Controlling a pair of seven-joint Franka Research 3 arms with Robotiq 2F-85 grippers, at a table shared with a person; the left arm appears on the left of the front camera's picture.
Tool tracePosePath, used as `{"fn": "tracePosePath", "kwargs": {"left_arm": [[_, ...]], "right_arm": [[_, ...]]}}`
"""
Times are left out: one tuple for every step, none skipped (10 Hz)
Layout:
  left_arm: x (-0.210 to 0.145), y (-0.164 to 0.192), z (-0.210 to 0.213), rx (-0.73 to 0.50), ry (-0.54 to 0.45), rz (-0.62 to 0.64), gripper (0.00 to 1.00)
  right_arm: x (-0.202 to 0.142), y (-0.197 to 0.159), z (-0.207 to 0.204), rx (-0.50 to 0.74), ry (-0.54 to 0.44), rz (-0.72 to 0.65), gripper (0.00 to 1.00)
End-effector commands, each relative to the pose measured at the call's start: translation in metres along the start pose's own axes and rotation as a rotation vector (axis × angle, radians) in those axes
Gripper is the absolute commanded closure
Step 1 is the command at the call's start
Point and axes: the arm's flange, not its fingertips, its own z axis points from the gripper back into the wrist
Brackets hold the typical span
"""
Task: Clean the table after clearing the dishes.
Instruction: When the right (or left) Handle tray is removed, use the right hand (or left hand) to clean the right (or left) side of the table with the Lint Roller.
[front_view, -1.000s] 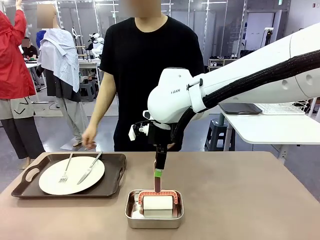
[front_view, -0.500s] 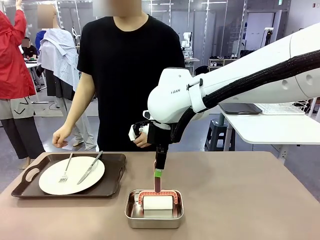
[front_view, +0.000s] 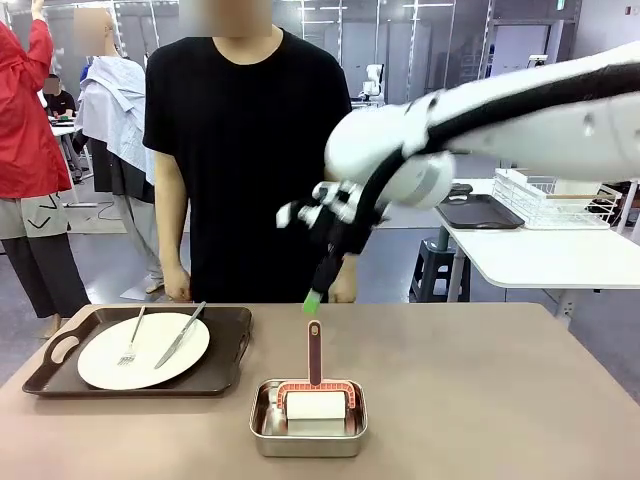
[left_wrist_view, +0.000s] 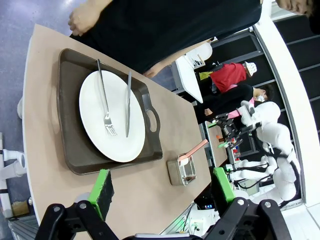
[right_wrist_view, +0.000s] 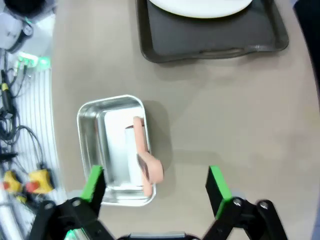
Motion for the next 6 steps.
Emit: {"fn": "tracePosePath", "kwargs": {"left_arm": [[-0.001,-0.001,0.003,-0.010,-0.001,-0.014,0.00],[-0.001,-0.001,0.003,-0.010,-0.001,-0.014,0.00],[-0.001,-0.001,0.003,-0.010,-0.001,-0.014,0.00],[-0.001,-0.001,0.003,-0.010,-0.001,-0.014,0.00],[-0.001,-0.001,0.003,-0.010,-0.001,-0.014,0.00],[-0.001,-0.001,0.003,-0.010,-0.001,-0.014,0.00]], "right_arm": [[-0.051,-0.024,0.059,0.158,-0.247,-0.232,0.00],[-0.091,-0.037,0.076,0.323,-0.424,-0.389,0.00],[-0.137,-0.047,0.083,0.417,-0.594,-0.479,0.00],[-0.190,-0.049,0.086,0.471,-0.710,-0.590,0.00],[-0.244,-0.042,0.094,0.475,-0.816,-0.681,0.00],[-0.300,-0.027,0.104,0.465,-0.922,-0.742,0.00]]}}
